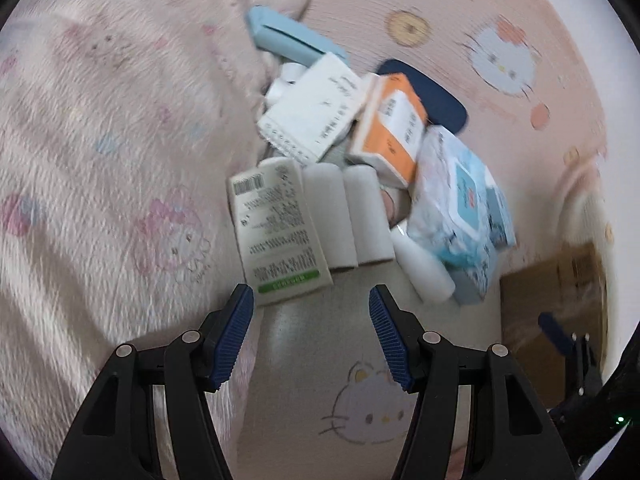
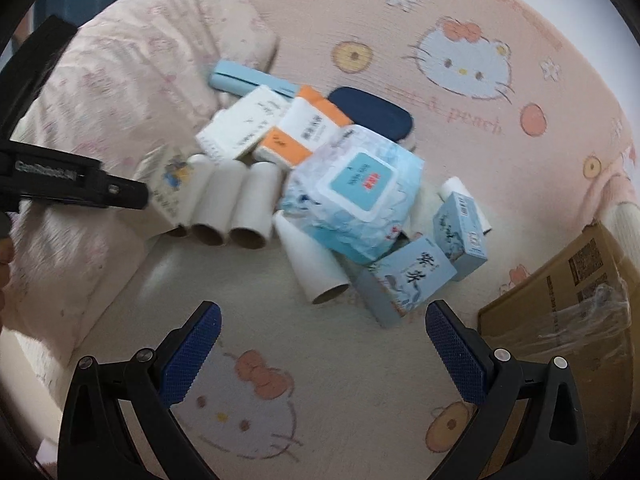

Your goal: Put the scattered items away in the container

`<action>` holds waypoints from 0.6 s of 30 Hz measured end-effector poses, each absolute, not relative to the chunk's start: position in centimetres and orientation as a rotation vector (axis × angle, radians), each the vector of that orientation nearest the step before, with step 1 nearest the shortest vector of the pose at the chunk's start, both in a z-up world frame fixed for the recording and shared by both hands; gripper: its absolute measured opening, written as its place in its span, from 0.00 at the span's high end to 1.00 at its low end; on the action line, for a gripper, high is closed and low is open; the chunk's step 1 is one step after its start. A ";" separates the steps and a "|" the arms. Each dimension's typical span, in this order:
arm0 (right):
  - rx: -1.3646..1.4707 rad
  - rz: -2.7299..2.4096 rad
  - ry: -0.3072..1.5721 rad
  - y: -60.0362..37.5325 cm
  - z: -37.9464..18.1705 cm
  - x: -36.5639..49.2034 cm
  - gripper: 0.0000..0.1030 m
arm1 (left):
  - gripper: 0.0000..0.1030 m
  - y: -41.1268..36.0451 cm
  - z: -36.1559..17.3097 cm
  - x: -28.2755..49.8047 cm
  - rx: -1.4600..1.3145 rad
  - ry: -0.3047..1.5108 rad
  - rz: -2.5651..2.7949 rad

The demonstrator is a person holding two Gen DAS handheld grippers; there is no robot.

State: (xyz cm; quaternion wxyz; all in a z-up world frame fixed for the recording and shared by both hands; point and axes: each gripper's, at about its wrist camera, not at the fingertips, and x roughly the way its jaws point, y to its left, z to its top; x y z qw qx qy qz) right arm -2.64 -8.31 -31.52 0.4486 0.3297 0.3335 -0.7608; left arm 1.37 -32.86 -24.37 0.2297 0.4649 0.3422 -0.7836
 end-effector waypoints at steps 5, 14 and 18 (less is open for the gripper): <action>0.843 -1.976 0.847 -8.3 -32.5 -5.6 0.01 | 0.38 -33.2 -24.7 0.8 1.268 0.909 -2.111; 1.006 -1.996 0.830 -8.7 -35.6 -9.3 0.01 | 0.32 -34.5 -24.8 -0.7 1.231 0.949 -2.066; 1.036 -2.024 0.823 -9.9 -36.1 -10.2 0.01 | 0.32 -34.6 -24.9 -1.5 1.253 0.908 -2.037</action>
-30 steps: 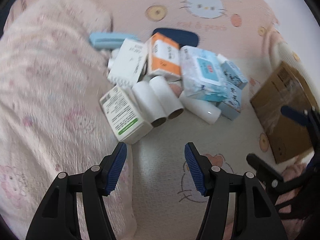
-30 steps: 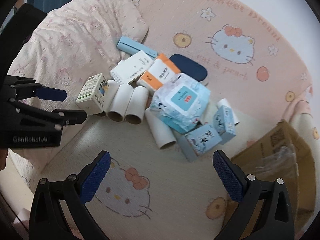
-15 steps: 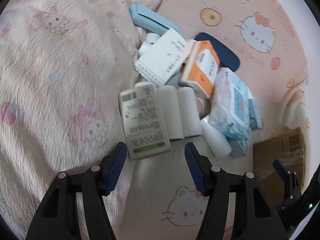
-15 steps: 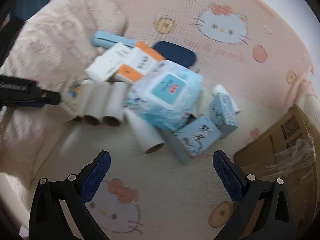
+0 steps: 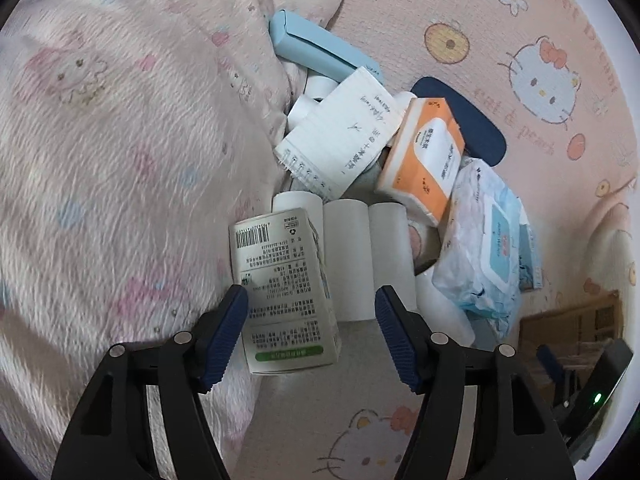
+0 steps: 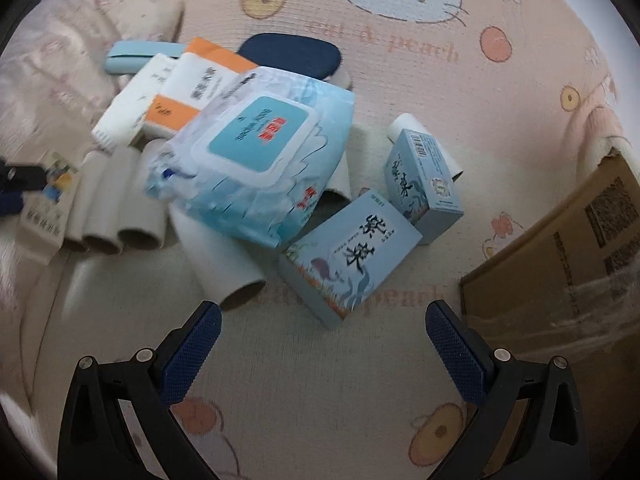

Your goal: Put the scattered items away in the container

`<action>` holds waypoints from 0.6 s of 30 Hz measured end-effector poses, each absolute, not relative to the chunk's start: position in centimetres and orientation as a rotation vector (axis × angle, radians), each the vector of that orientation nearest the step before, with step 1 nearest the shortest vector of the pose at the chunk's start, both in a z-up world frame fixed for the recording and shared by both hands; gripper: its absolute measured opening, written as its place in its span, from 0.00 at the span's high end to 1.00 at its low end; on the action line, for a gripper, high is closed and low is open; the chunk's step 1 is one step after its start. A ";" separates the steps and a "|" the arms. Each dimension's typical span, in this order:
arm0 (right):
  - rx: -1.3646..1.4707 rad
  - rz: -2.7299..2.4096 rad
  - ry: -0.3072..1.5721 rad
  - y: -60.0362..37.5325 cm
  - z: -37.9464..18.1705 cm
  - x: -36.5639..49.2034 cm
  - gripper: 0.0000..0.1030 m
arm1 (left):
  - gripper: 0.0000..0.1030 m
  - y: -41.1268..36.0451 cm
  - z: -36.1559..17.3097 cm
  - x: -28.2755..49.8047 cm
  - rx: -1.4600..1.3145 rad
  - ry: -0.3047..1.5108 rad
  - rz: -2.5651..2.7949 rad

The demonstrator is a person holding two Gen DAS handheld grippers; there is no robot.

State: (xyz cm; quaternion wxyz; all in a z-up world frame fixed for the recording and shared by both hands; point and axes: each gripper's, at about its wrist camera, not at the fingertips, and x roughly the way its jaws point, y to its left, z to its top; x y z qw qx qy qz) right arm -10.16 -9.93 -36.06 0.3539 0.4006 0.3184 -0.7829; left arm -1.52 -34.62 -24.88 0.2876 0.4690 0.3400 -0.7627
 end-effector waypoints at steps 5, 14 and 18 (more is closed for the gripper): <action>1.127 -2.040 0.729 -10.9 -36.0 -12.0 0.01 | 0.32 -34.3 -24.9 -2.2 1.379 0.899 -1.911; 1.321 -2.023 0.384 -10.7 -36.6 -16.2 0.01 | 0.31 -33.0 -25.5 -4.1 1.487 0.755 -1.793; 1.410 -2.013 0.360 -10.3 -37.9 -16.6 0.01 | 0.30 -33.7 -25.5 -4.1 1.476 0.791 -1.760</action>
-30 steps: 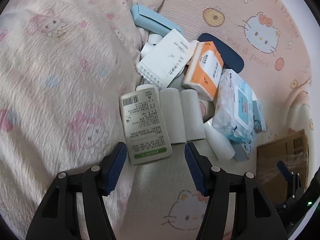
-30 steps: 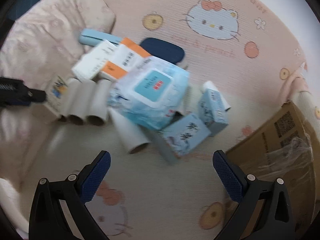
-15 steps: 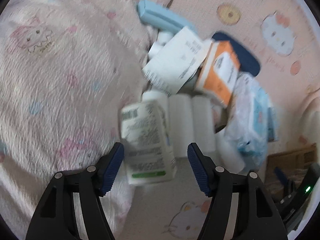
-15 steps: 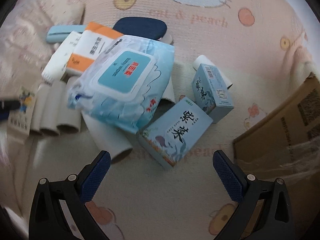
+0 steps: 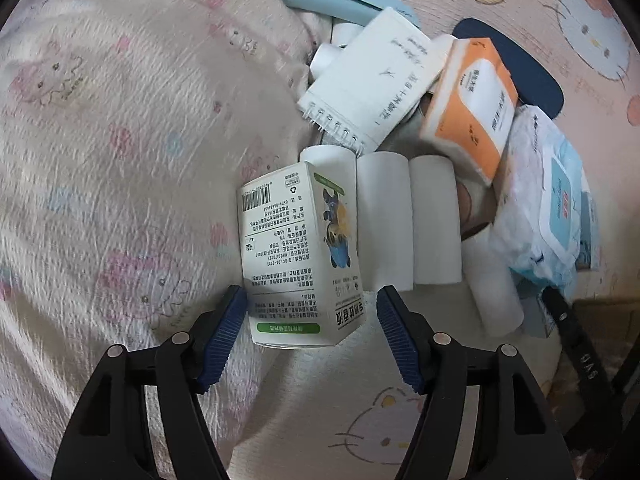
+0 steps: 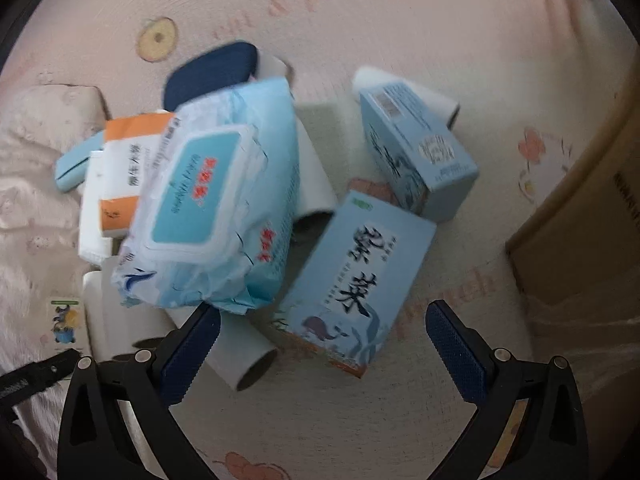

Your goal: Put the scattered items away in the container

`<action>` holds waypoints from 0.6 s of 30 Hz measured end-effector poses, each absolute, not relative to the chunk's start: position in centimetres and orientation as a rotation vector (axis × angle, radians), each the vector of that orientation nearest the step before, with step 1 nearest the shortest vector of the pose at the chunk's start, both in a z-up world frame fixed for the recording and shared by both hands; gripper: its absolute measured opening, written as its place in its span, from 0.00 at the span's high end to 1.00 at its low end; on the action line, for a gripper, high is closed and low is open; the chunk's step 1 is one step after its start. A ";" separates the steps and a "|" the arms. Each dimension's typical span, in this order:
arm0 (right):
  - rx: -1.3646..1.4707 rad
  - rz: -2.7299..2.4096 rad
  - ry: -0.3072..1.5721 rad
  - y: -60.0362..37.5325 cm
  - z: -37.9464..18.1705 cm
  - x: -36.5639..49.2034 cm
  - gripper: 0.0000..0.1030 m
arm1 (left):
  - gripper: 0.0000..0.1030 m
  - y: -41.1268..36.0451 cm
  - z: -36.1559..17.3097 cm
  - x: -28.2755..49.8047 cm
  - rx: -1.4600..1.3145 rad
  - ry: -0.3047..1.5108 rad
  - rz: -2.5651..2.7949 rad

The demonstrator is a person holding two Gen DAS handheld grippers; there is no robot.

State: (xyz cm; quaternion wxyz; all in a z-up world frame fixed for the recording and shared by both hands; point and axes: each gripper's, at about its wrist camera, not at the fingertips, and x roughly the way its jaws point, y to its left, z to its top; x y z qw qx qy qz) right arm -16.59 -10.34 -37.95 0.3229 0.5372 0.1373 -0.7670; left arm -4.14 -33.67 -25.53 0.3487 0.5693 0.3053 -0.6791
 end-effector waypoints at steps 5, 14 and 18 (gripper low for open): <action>1.472 -2.011 0.322 -9.5 -38.9 -17.3 0.01 | 0.30 -33.9 -26.0 -4.3 1.509 0.766 -1.755; 1.511 -2.001 0.340 -10.7 -39.7 -18.2 0.04 | 0.43 -33.7 -25.1 -3.1 1.458 0.765 -1.756; 1.580 -1.975 0.305 -10.6 -40.2 -18.6 0.29 | 0.44 -33.6 -24.5 -2.5 1.443 0.785 -1.788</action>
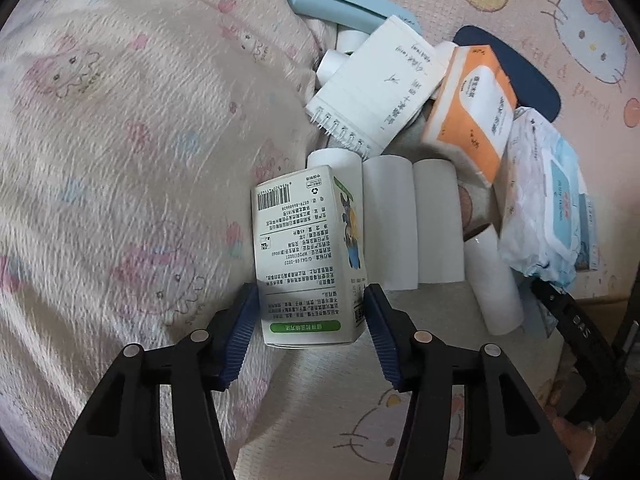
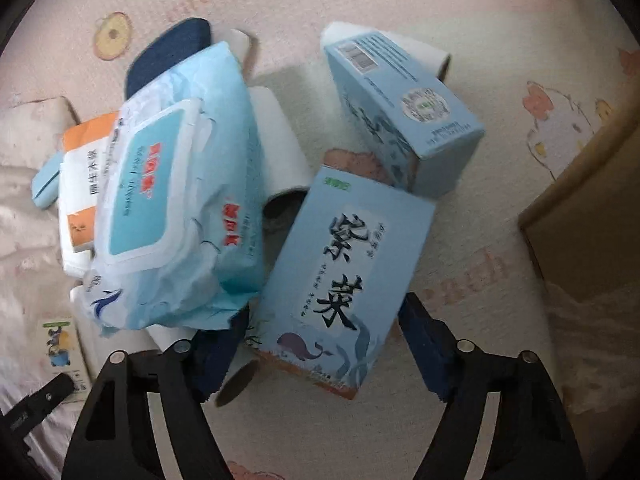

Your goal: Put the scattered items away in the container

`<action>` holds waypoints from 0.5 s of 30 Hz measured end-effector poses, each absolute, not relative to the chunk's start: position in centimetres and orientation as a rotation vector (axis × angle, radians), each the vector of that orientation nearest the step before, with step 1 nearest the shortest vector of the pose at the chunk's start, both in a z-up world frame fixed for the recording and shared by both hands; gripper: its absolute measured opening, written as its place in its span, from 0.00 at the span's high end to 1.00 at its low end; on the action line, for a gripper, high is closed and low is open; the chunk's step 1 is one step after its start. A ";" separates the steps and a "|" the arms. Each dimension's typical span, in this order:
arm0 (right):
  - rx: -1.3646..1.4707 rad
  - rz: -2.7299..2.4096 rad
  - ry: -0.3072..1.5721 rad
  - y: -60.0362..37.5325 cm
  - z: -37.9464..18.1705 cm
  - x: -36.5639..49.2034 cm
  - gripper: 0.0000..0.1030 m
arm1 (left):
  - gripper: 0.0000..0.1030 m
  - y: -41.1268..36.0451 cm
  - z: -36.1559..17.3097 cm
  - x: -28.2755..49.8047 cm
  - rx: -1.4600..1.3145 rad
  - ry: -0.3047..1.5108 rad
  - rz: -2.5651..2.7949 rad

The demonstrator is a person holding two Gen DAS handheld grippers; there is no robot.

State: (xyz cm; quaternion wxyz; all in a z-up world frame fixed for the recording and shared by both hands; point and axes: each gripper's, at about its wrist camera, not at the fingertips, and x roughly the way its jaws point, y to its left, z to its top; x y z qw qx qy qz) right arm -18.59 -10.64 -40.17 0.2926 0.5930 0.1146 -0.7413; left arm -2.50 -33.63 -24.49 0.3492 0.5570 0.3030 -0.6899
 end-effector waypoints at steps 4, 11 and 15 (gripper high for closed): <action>1.637 -1.968 0.262 -10.0 -40.2 -18.8 0.34 | 0.44 -33.3 -23.6 -1.8 1.425 0.782 -1.831; 1.636 -1.937 0.368 -7.3 -39.6 -17.5 0.38 | 0.45 -31.7 -22.3 -0.4 1.426 0.764 -1.896; 1.677 -1.915 0.343 -4.6 -39.6 -16.5 0.40 | 0.46 -30.3 -22.1 -0.4 1.449 0.744 -1.938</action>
